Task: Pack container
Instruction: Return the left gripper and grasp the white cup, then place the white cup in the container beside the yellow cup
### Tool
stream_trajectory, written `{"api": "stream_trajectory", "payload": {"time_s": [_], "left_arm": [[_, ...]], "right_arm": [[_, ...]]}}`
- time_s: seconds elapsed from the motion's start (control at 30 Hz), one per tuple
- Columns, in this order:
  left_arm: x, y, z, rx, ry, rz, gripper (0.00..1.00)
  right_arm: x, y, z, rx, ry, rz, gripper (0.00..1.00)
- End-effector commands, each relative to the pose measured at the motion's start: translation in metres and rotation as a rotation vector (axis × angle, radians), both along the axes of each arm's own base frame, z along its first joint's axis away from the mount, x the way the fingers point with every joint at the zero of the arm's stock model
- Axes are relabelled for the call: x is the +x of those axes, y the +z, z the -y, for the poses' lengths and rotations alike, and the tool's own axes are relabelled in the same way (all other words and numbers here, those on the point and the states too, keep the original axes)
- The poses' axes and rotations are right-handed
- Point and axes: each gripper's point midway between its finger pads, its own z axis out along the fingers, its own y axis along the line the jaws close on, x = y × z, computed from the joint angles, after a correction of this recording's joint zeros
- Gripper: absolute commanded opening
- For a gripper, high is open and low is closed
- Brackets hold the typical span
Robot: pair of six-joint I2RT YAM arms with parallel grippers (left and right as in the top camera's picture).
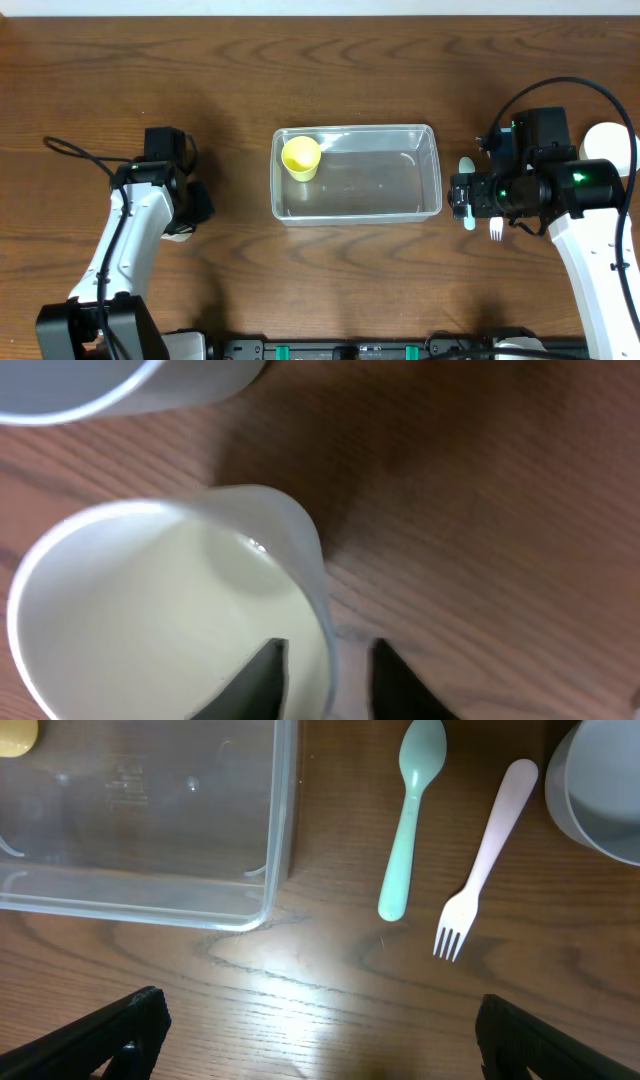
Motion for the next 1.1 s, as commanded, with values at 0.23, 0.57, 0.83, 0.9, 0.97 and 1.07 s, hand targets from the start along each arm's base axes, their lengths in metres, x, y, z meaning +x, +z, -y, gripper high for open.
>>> {"api": "stream_trajectory", "payload": {"time_s": [0.23, 0.57, 0.83, 0.9, 0.97, 1.07], "left_arm": [[-0.002, -0.002, -0.003, 0.010, -0.018, -0.015, 0.14], [-0.003, -0.002, -0.003, 0.009, -0.018, -0.018, 0.06], [0.001, 0.002, 0.000, 0.001, -0.028, -0.005, 0.06], [0.006, 0.013, 0.008, -0.027, -0.047, 0.012, 0.06], [0.011, 0.032, 0.017, -0.039, -0.074, 0.036, 0.06], [0.019, 0.073, 0.034, -0.036, -0.148, 0.087, 0.06]], "right_arm": [[0.003, 0.005, -0.002, -0.006, 0.018, 0.015, 0.99], [0.003, 0.005, -0.002, -0.006, 0.018, 0.015, 0.99], [0.003, 0.005, -0.002, -0.006, 0.018, 0.015, 0.99], [0.003, 0.005, -0.002, -0.006, 0.018, 0.015, 0.99], [0.003, 0.005, -0.002, -0.006, 0.018, 0.015, 0.99], [0.003, 0.005, -0.002, -0.006, 0.018, 0.015, 0.99]]}}
